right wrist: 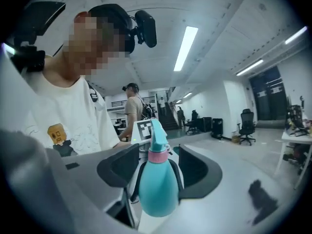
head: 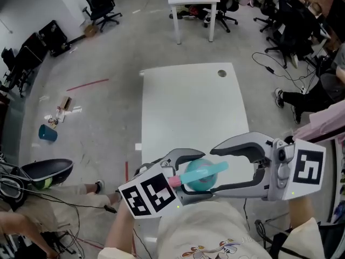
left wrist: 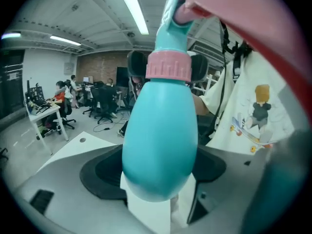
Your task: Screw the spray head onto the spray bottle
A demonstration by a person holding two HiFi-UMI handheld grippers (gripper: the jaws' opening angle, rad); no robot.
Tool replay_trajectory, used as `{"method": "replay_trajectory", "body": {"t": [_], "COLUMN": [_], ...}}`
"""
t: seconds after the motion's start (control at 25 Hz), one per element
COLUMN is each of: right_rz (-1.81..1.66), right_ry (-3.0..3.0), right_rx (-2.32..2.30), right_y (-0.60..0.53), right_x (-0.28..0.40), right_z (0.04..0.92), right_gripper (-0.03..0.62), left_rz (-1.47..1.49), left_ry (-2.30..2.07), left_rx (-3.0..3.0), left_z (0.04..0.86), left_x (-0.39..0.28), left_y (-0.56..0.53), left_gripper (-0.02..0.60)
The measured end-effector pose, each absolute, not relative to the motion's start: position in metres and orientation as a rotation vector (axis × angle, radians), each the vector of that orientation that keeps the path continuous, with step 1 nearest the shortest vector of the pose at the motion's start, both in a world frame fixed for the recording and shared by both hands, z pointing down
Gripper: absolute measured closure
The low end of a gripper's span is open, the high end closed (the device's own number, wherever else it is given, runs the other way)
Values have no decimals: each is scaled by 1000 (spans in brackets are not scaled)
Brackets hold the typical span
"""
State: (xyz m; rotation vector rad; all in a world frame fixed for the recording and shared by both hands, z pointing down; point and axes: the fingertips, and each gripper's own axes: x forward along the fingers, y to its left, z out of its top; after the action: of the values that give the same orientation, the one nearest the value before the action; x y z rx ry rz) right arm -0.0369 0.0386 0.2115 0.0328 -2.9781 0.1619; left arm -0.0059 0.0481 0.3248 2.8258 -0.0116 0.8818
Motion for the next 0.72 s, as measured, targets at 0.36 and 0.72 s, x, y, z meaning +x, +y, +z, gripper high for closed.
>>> {"method": "replay_trajectory", "body": {"t": [0.36, 0.72], "right_rz": [174, 164], "right_ry": [-2977, -2992], "right_rx": [-116, 248], "right_y": [48, 25], "right_x": [-45, -36], "right_z": [210, 218], "right_gripper": [445, 449], "left_rz": [946, 1035], "left_ry": [45, -415], "left_rx": [2825, 2740], "left_z": [318, 330], "left_x": [6, 5], "left_y": [55, 24], "left_gripper": [178, 178]}}
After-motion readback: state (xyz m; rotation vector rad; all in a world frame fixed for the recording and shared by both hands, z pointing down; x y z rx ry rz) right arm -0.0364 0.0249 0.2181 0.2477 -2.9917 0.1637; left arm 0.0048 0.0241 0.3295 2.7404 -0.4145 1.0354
